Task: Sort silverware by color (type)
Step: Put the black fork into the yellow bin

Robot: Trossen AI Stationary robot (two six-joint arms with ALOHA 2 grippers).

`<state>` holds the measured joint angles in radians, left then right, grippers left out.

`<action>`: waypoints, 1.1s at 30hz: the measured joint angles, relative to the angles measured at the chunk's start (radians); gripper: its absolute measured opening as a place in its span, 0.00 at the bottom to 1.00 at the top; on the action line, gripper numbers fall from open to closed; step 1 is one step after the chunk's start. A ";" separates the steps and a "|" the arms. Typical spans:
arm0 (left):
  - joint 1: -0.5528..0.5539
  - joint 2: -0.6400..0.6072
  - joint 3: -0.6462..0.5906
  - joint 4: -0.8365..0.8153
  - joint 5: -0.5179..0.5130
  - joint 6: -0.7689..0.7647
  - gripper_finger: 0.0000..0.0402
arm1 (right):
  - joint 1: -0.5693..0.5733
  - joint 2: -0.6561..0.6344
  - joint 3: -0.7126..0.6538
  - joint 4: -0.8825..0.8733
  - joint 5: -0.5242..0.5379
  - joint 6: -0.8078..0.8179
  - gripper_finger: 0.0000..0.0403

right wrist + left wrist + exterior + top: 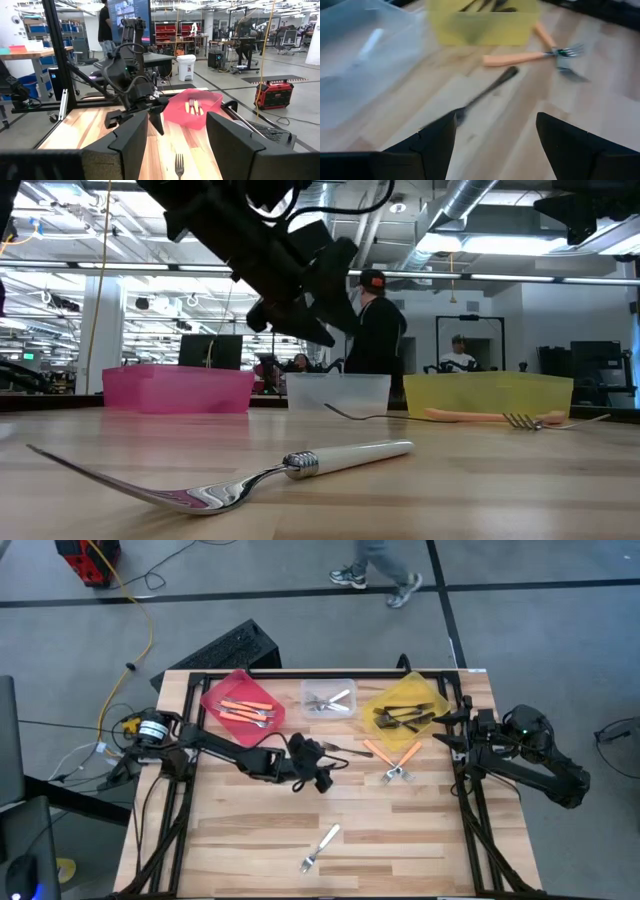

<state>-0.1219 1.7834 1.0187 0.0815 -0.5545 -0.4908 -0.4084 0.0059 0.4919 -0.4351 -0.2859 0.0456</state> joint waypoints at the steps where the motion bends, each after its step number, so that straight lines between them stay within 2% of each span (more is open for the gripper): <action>1: 0.010 -0.006 0.000 -0.012 -0.007 0.004 0.65 | 0.000 0.000 0.000 0.000 0.000 0.000 0.56; 8: 0.071 -0.032 0.000 -0.042 -0.013 0.025 0.65 | 0.000 0.000 0.000 -0.001 0.000 0.000 0.56; 16: 0.116 -0.032 0.000 -0.135 0.012 -0.078 0.65 | 0.000 0.000 0.000 -0.001 0.000 0.000 0.56; 21: 0.153 -0.032 -0.005 -0.139 0.101 -0.117 0.65 | 0.000 0.000 0.000 -0.001 0.000 0.000 0.56; 33: 0.216 -0.032 -0.013 -0.189 0.080 -0.152 0.65 | 0.000 0.000 0.000 -0.001 0.000 0.000 0.56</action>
<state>0.0946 1.7518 1.0061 -0.1074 -0.4742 -0.6425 -0.4084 0.0059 0.4919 -0.4362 -0.2863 0.0456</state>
